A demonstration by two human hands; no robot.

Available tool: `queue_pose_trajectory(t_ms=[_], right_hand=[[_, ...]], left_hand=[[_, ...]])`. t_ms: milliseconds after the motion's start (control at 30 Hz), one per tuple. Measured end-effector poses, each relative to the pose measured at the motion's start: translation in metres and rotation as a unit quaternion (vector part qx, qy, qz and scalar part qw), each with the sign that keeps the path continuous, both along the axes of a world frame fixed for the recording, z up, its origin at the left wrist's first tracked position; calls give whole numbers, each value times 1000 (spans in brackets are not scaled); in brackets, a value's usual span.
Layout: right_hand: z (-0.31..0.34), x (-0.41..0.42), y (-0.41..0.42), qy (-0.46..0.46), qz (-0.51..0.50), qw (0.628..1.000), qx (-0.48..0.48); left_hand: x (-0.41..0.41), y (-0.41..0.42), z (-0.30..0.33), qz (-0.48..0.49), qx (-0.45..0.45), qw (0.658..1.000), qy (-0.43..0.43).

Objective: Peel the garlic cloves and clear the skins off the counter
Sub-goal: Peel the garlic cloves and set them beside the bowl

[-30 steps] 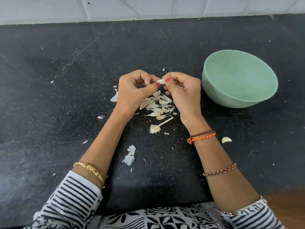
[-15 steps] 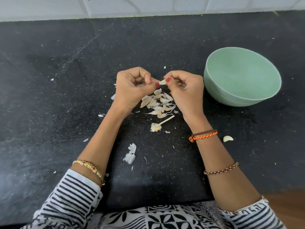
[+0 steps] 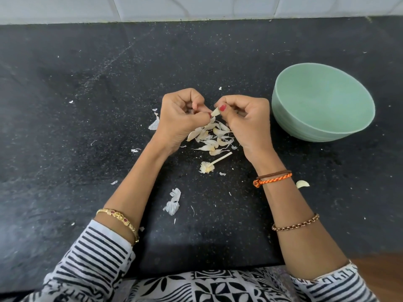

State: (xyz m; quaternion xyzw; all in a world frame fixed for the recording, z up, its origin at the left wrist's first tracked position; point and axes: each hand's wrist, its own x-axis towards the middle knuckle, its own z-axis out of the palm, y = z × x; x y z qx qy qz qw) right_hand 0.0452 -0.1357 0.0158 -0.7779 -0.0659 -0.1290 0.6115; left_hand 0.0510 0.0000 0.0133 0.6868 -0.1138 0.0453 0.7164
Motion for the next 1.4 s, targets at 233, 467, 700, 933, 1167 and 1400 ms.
queue_pose_trajectory(t_ms=[233,467,700,933,1167,1400], right_hand=[[14,-3,-3,107,86,955,264],[10,-4,1,132,6,979,152],[8,-5,0,96,-20,992,78],[7,-4,0,73,-20,997,28],[5,-2,-1,37,-5,999,-15],[-4,1,-1,-121,-30,991,-51]], left_hand=[[7,10,1,65,-95,992,46],[2,0,1,35,5,999,19],[1,0,-2,31,40,999,10],[-1,6,1,12,72,997,13],[1,5,-1,20,77,996,34],[0,-6,5,47,-37,991,118]])
